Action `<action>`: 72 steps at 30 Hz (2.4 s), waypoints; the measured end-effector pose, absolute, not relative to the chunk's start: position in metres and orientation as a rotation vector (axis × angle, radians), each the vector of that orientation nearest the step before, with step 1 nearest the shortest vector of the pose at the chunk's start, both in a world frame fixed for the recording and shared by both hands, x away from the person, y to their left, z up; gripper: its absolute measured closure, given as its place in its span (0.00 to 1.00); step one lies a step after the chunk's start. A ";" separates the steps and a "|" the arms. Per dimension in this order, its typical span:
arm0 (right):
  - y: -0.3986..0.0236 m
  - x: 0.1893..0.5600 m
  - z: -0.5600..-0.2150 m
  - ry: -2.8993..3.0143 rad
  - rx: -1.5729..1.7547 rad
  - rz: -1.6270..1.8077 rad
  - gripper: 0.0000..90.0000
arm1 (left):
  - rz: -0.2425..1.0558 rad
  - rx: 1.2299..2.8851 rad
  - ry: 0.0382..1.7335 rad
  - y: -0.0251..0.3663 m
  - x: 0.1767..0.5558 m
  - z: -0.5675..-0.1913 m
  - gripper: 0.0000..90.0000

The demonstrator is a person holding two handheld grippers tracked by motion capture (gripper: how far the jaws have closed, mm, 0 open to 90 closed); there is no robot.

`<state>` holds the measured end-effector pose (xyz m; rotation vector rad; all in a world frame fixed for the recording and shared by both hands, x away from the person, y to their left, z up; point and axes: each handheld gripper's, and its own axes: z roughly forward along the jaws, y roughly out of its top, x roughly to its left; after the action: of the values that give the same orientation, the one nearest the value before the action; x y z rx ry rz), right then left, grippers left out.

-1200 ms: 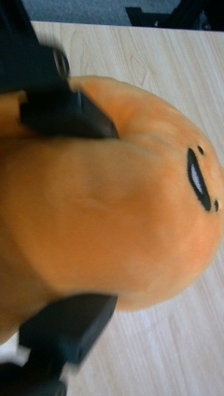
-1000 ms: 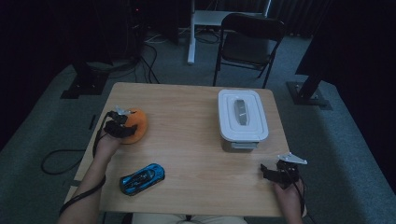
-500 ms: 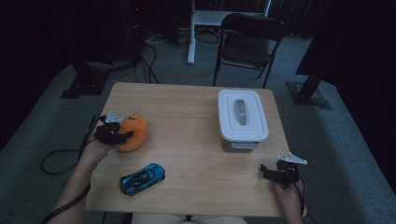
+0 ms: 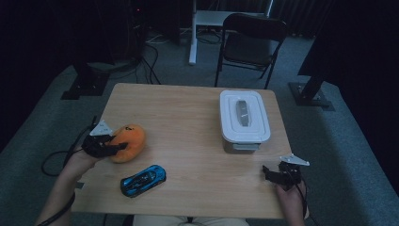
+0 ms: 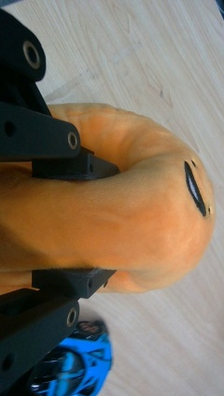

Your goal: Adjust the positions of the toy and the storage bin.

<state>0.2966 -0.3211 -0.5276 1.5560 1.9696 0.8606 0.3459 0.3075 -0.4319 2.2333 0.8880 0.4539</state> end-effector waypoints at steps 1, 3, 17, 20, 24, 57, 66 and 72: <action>-0.321 0.297 -0.528 1.970 1.556 0.861 0.18 | 0.440 2.238 0.858 0.308 0.344 -0.434 0.66; -0.321 0.297 -0.528 1.969 1.556 0.860 0.18 | 0.404 2.243 0.816 0.306 0.341 -0.436 0.65; -0.321 0.297 -0.528 1.968 1.557 0.860 0.18 | 0.391 2.290 0.825 0.298 0.340 -0.452 0.45; -0.321 0.297 -0.528 1.968 1.557 0.860 0.18 | 0.382 2.263 0.861 0.300 0.341 -0.450 0.32; -0.321 0.297 -0.528 1.968 1.557 0.859 0.18 | 0.394 2.234 0.908 0.300 0.343 -0.445 0.21; -0.339 0.326 -0.507 1.914 1.581 0.855 0.14 | 0.366 2.157 0.872 0.182 0.387 -0.422 0.03; -0.346 0.350 -0.506 1.911 1.599 0.833 0.14 | 0.328 2.149 0.867 0.137 0.409 -0.435 0.03; -0.350 0.363 -0.501 1.897 1.606 0.839 0.14 | 0.288 2.155 0.864 0.112 0.422 -0.444 0.03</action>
<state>0.3625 -0.3502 -0.5015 1.6061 1.8971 0.8393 0.4221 0.1117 -0.4441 2.1551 0.8640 0.2883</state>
